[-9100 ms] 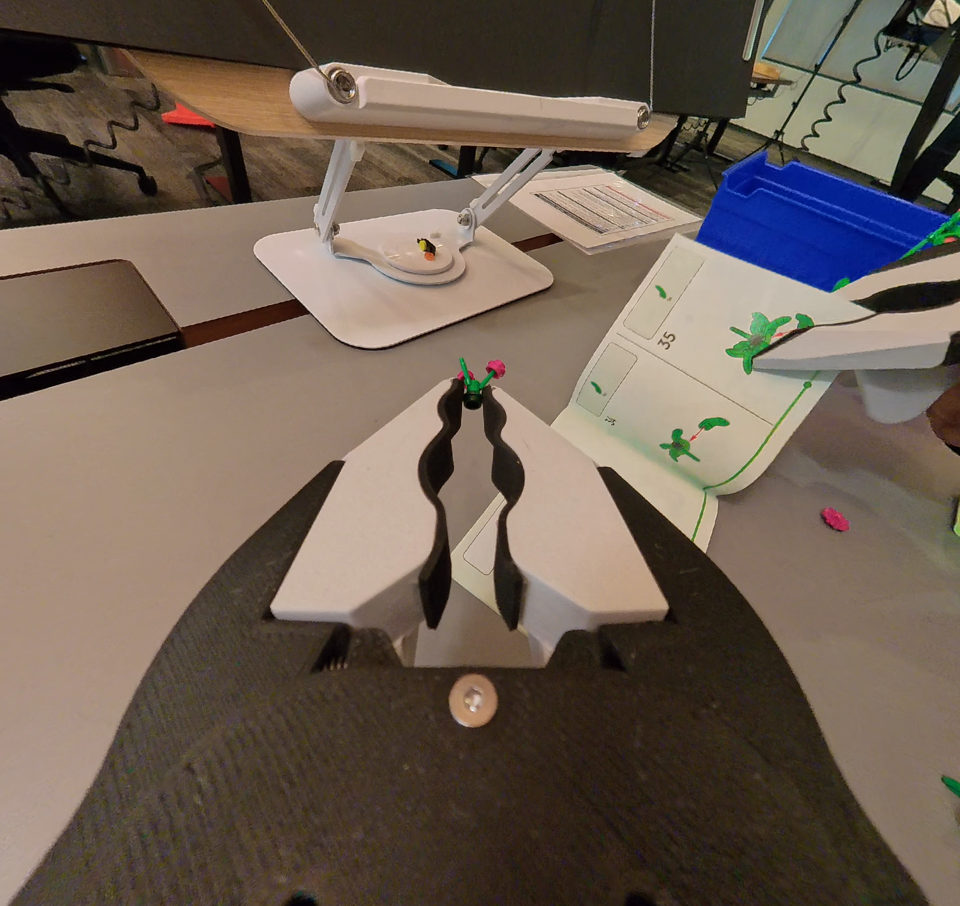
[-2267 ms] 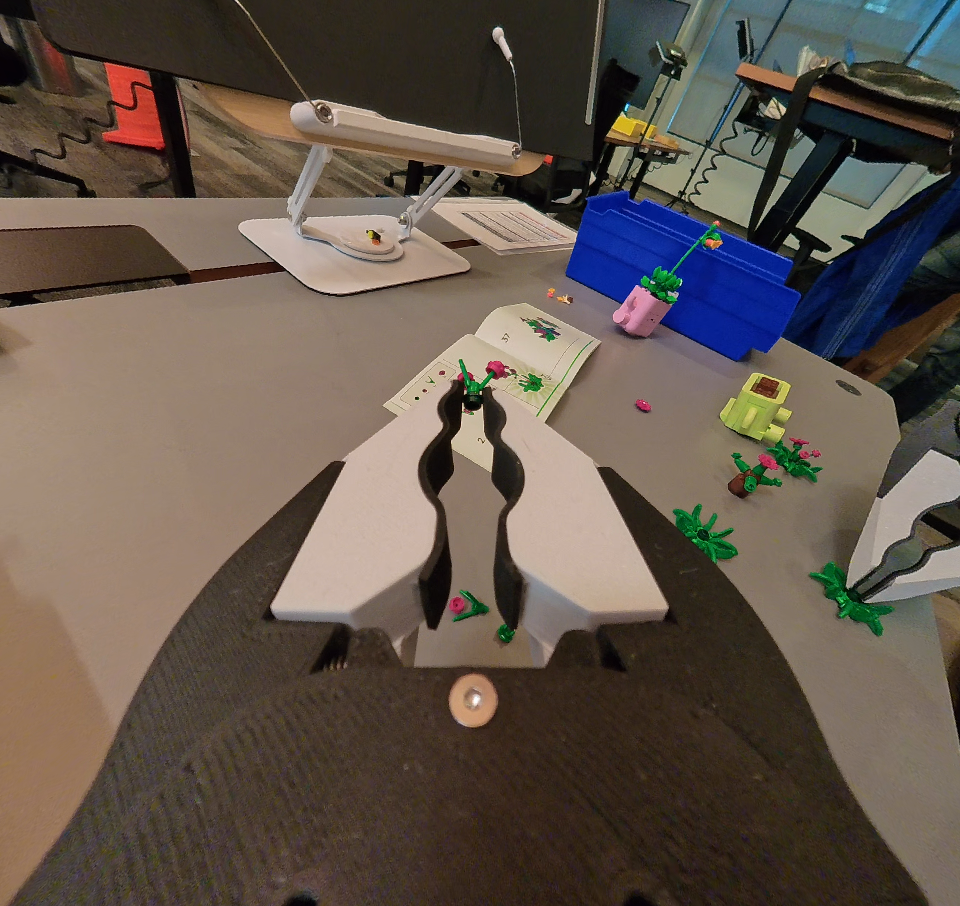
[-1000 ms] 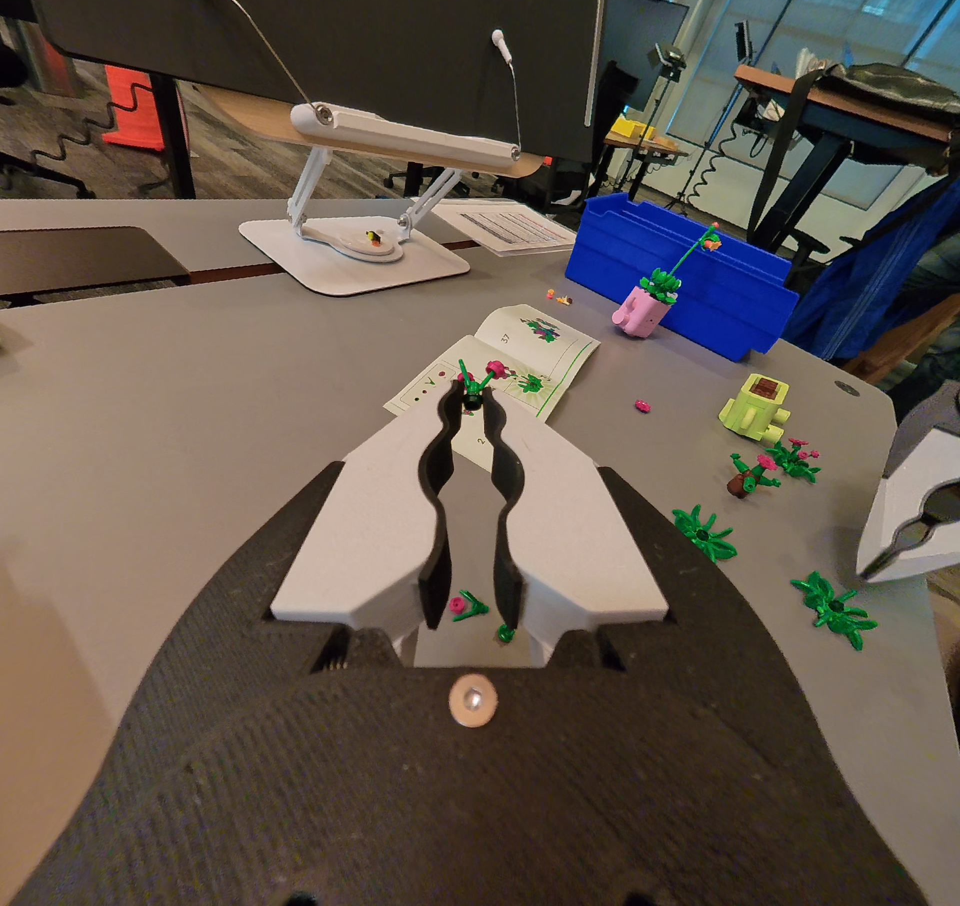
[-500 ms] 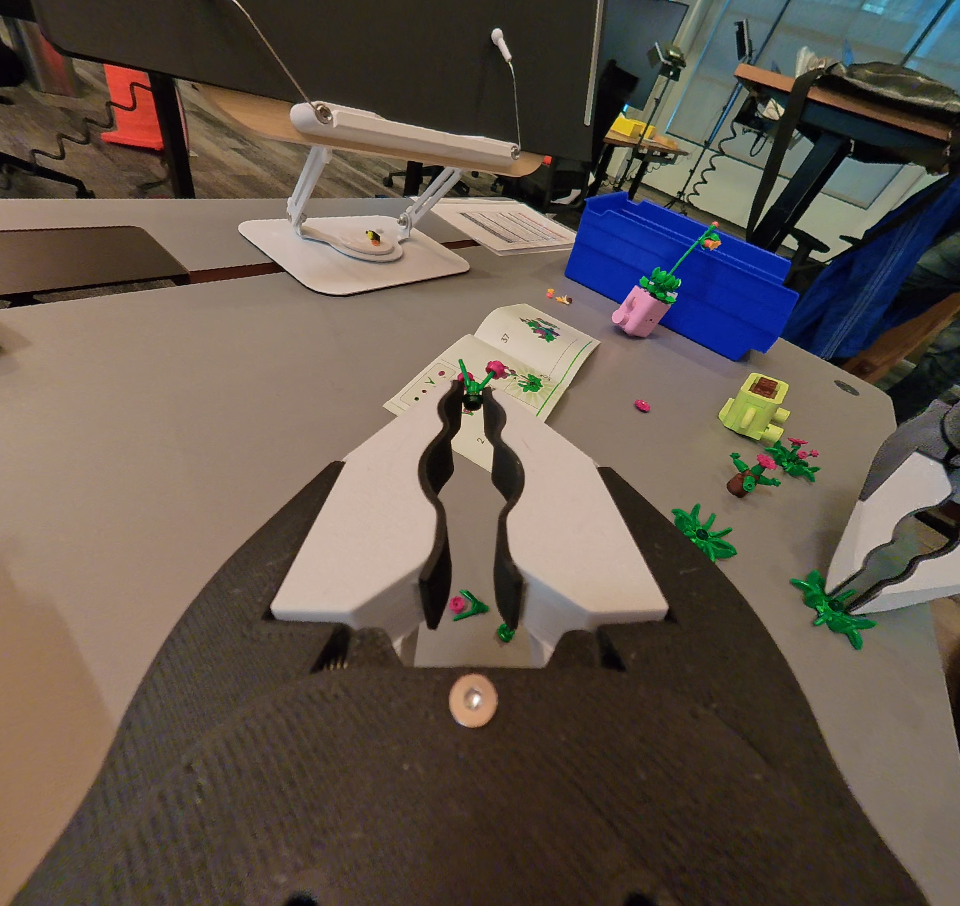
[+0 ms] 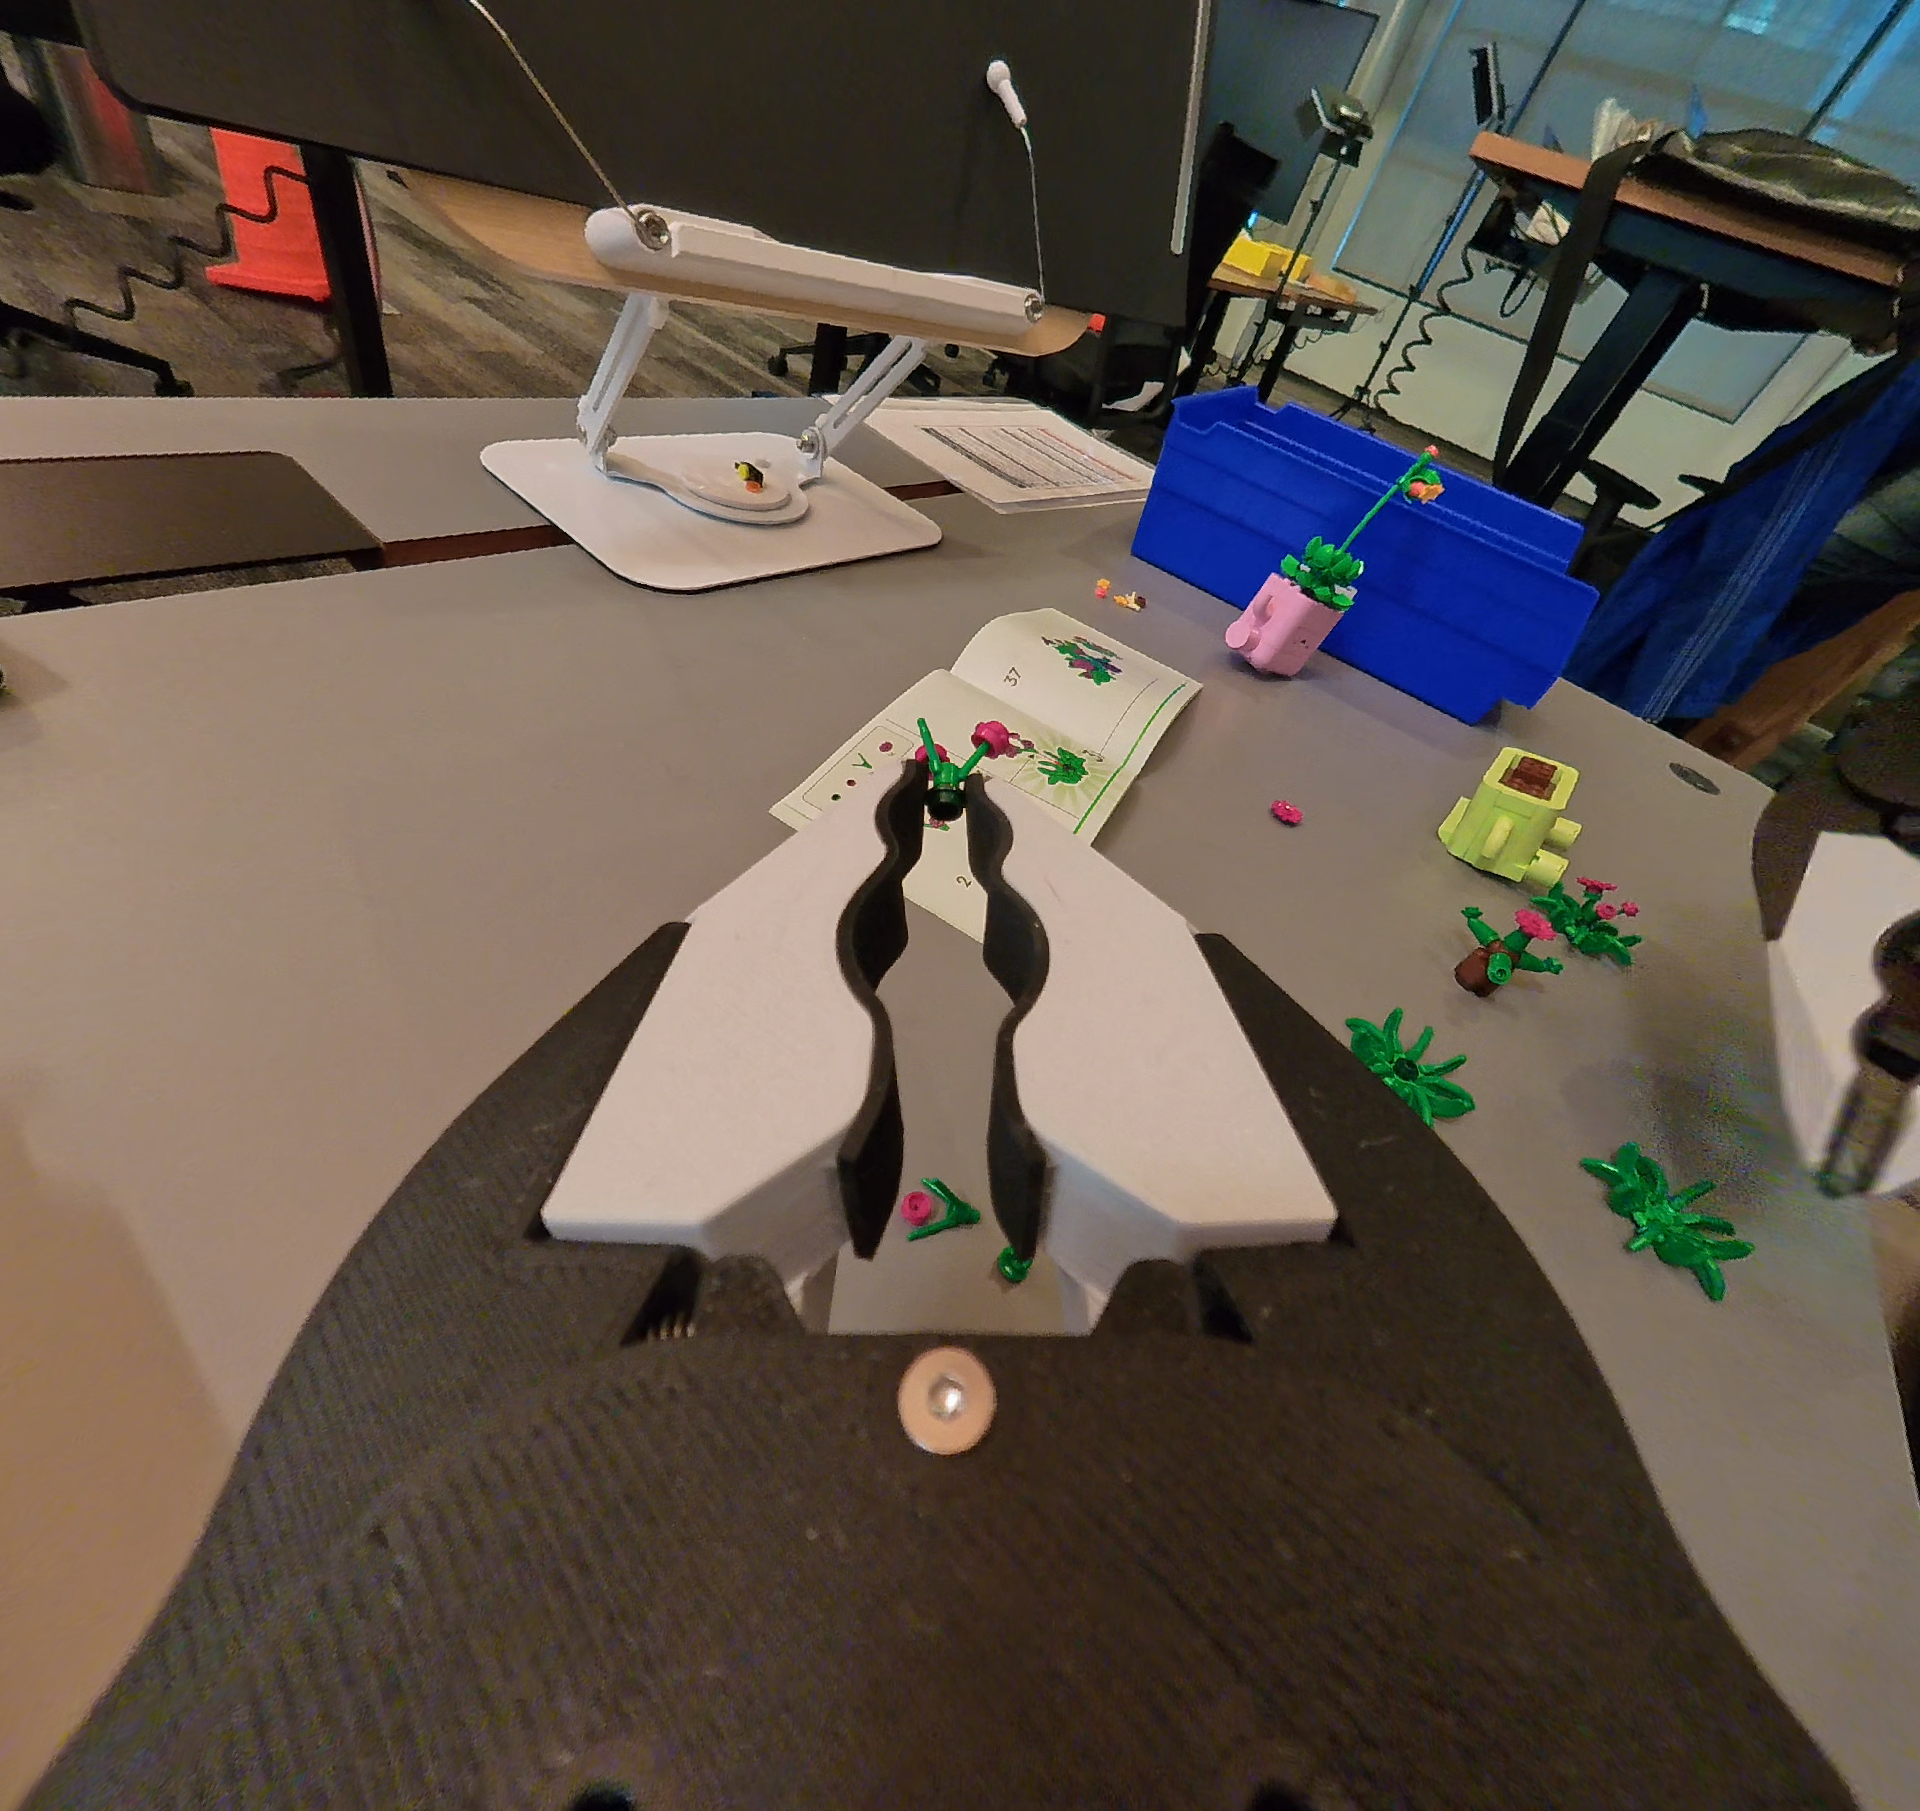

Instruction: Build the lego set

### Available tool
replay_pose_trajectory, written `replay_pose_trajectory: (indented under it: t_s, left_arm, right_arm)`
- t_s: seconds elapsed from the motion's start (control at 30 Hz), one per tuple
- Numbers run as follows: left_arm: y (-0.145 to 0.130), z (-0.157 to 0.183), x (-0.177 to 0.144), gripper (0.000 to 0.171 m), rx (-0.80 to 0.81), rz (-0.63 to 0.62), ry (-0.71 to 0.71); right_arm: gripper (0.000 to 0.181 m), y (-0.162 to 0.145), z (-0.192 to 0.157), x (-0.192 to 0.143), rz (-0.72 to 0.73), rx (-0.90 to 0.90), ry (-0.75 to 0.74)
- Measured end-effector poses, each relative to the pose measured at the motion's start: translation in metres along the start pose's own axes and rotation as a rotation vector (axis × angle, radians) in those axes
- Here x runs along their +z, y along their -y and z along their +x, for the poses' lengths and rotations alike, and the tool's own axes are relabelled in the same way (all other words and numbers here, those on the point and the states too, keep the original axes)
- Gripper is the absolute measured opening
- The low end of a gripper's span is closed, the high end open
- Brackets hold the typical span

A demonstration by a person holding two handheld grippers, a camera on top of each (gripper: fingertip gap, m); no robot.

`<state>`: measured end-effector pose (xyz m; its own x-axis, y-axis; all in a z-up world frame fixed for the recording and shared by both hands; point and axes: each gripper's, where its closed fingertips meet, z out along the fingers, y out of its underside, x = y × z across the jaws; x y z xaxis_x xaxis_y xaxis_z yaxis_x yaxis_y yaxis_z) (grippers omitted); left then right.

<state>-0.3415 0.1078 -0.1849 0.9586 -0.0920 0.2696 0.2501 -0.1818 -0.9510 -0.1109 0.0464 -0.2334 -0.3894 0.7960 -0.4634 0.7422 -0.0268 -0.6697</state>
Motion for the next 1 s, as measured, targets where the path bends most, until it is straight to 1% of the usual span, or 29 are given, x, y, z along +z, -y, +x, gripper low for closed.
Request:
replay_pose_trajectory:
  t_s: [0.1,0.17,0.27,0.33,0.4,0.47,0.57,0.63,0.7,0.77,0.83,0.87,0.93,1.0]
  left_arm:
    - [0.001,0.000,-0.001,0.005,-0.001,0.003,0.001]
    - [0.001,-0.001,-0.002,0.005,-0.002,0.007,0.001]
    - [0.003,-0.001,-0.003,0.005,-0.003,0.013,0.001]
    - [0.005,-0.001,-0.004,0.005,-0.012,0.027,-0.008]
    - [0.014,0.003,-0.007,0.005,-0.057,0.082,-0.052]
    - [0.027,0.007,-0.016,0.005,-0.120,0.170,-0.121]
    - [0.048,0.018,-0.036,0.004,-0.185,0.310,-0.272]
    - [0.058,0.022,-0.049,0.004,-0.204,0.379,-0.335]
    - [0.062,0.025,-0.058,0.004,-0.184,0.412,-0.360]
    - [0.064,0.027,-0.063,0.004,-0.157,0.422,-0.369]
    - [0.066,0.027,-0.065,0.004,-0.111,0.429,-0.343]
    - [0.066,0.026,-0.065,0.004,-0.068,0.431,-0.303]
    - [0.067,0.025,-0.063,0.004,0.058,0.425,-0.179]
    - [0.068,0.024,-0.061,0.005,0.187,0.407,-0.043]
  right_arm:
    - [0.003,0.032,-0.020,-0.013,0.186,0.124,0.207]
    - [0.003,0.046,-0.025,-0.021,0.264,0.170,0.281]
    - [0.002,0.057,-0.025,-0.024,0.307,0.195,0.315]
    - [0.002,0.060,-0.019,-0.018,0.285,0.178,0.287]
    - [0.003,0.065,-0.007,-0.007,0.227,0.114,0.222]
    - [0.003,0.067,0.013,0.009,0.123,-0.013,0.109]
    - [0.003,0.077,0.050,0.035,-0.037,-0.189,-0.057]
    - [0.003,0.083,0.077,0.049,-0.129,-0.302,-0.164]
    - [0.003,0.084,0.103,0.059,-0.227,-0.404,-0.273]
    - [0.003,0.081,0.122,0.064,-0.315,-0.484,-0.360]
    - [0.003,0.079,0.134,0.067,-0.379,-0.551,-0.432]
    - [0.003,0.078,0.139,0.068,-0.407,-0.579,-0.466]
    - [0.003,0.076,0.145,0.071,-0.447,-0.621,-0.516]
    - [0.003,0.075,0.149,0.074,-0.458,-0.635,-0.543]
